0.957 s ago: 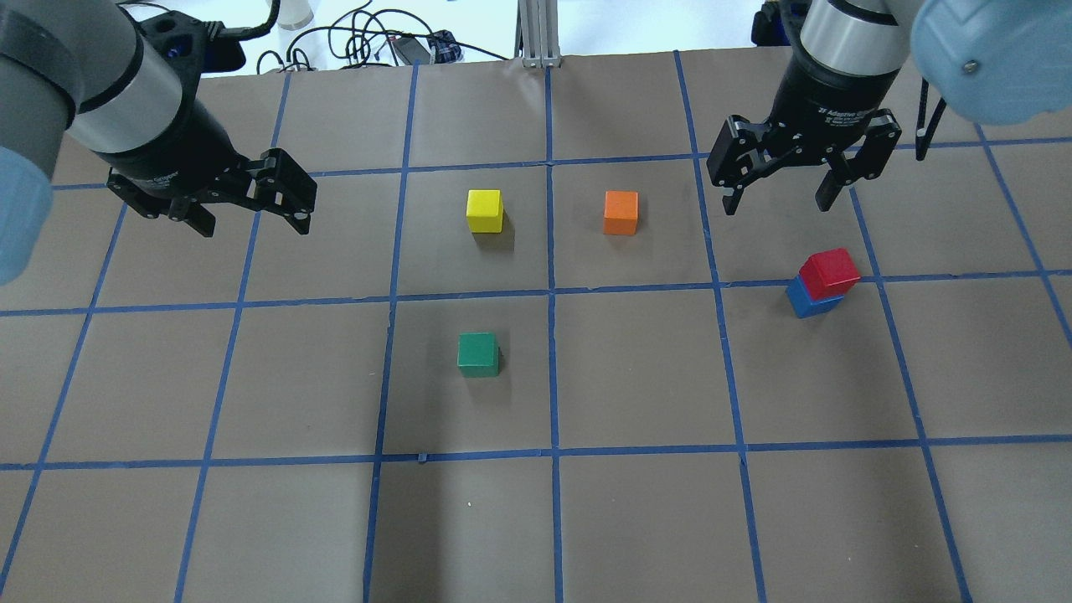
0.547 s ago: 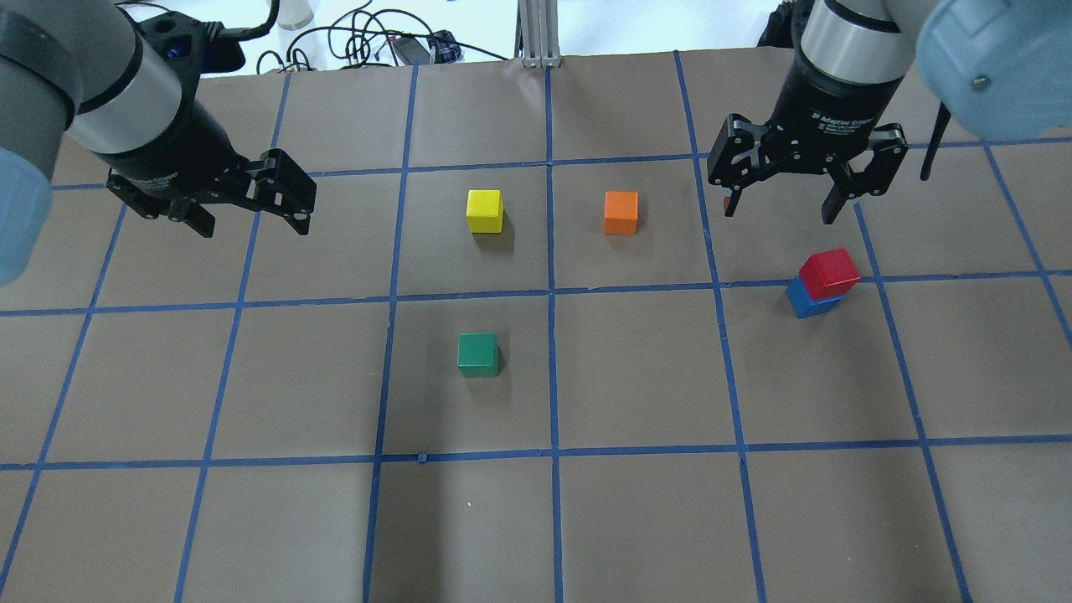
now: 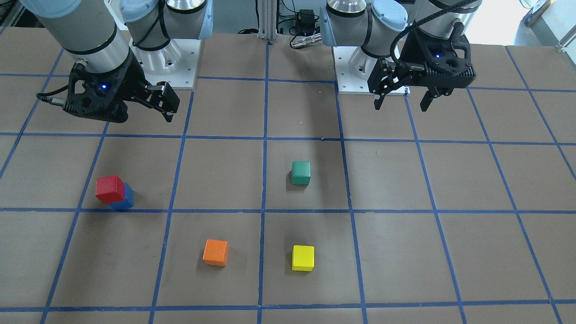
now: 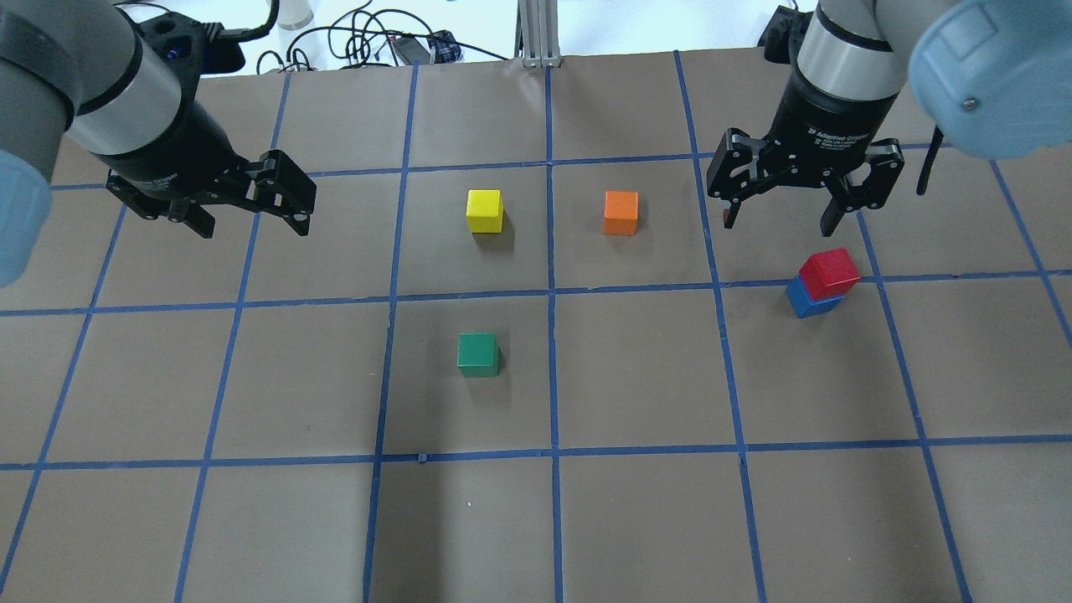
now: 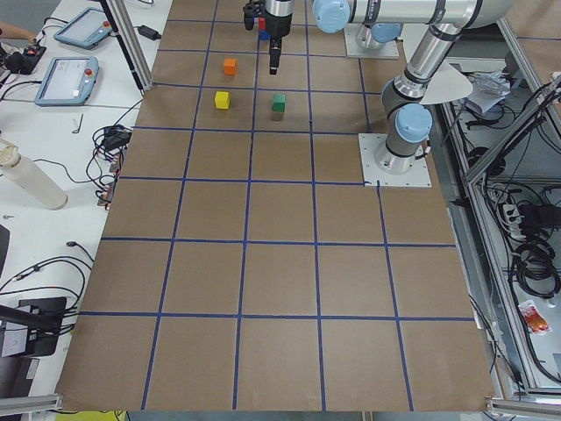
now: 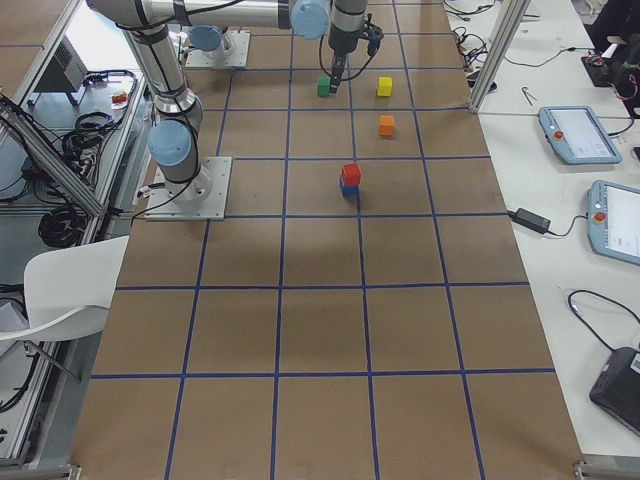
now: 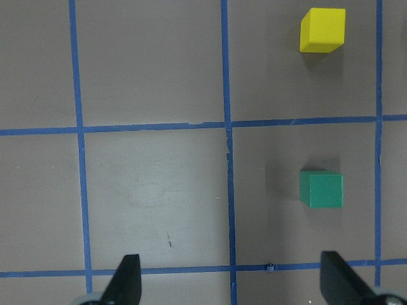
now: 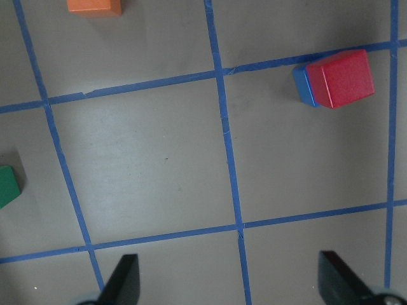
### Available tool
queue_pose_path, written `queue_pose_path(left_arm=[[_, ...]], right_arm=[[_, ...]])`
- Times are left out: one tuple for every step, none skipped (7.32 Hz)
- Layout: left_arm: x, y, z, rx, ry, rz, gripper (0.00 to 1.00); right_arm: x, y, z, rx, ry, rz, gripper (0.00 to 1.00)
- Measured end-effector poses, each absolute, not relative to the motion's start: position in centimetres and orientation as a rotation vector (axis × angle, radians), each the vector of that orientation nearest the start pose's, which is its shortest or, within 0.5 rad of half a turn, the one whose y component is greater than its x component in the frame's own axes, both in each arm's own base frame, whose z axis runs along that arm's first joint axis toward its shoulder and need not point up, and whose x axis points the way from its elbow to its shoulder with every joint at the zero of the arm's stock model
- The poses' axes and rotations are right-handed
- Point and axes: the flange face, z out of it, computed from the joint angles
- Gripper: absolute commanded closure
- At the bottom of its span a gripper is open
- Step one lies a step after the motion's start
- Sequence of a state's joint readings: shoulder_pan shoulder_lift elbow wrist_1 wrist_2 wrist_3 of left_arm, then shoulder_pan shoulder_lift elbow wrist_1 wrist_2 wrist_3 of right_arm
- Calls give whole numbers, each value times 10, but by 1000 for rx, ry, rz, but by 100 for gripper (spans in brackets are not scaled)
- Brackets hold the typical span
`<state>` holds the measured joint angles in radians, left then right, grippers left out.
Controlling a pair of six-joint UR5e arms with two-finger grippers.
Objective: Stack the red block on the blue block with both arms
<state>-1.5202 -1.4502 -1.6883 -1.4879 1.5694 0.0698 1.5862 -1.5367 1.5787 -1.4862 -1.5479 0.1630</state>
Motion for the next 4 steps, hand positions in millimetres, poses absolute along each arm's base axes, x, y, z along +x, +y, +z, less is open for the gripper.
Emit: queue_pose_path(left_arm=[[-111,-455,495,29,3135,-135,0],[-110,-455,496,36,3134,-138,0],[-110,-456,496,41,3133,-145,0],[-110,-456,496,37,3133,-150,0]], right_arm=[[143,-490,458,232,3115,205,0],[143,-490,457,232,3115,208,0],[143,-490,455,232,3113,214,0],[143,-490,453,231,3113,218,0]])
